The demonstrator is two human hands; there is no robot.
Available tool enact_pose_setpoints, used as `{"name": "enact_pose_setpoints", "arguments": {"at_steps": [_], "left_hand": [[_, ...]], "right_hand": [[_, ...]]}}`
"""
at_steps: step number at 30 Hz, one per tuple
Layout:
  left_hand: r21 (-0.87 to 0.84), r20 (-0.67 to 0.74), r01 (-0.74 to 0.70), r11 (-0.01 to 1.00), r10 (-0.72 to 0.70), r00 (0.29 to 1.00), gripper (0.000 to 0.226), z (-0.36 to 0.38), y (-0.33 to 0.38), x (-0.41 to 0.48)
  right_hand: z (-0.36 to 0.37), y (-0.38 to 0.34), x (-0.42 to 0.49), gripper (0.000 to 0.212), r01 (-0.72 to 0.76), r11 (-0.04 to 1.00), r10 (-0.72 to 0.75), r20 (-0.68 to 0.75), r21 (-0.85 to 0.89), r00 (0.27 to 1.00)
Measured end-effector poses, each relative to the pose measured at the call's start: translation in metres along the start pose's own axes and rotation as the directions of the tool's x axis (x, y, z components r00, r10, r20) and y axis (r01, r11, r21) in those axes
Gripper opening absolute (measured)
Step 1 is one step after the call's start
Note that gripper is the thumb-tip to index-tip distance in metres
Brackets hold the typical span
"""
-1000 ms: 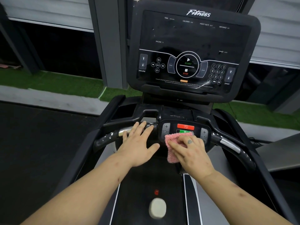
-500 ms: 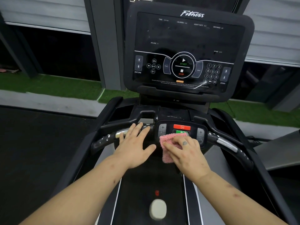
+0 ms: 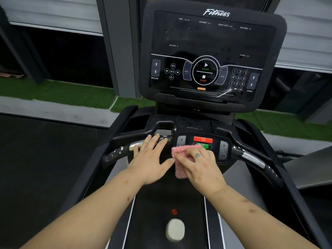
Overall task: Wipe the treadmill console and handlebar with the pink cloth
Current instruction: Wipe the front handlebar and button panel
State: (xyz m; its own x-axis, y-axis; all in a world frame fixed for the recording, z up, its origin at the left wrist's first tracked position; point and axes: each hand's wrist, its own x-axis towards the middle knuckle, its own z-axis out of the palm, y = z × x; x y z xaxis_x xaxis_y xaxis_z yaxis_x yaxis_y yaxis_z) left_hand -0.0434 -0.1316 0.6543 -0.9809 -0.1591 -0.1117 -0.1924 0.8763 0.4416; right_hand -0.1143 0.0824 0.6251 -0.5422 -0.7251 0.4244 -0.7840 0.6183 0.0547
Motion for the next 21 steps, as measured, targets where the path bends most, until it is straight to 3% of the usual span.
{"name": "enact_pose_setpoints", "arguments": {"at_steps": [10, 21], "left_hand": [[0.02, 0.003, 0.016, 1.0, -0.016, 1.0, 0.078, -0.001, 0.002, 0.0], [0.005, -0.002, 0.013, 1.0, -0.013, 1.0, 0.077, -0.002, 0.003, -0.001]], "right_hand": [[-0.006, 0.023, -0.016, 0.041, -0.043, 0.998, 0.042, -0.042, -0.035, 0.998], [-0.005, 0.007, 0.029, 0.04, -0.134, 0.991, 0.131, -0.09, -0.029, 0.987]]}}
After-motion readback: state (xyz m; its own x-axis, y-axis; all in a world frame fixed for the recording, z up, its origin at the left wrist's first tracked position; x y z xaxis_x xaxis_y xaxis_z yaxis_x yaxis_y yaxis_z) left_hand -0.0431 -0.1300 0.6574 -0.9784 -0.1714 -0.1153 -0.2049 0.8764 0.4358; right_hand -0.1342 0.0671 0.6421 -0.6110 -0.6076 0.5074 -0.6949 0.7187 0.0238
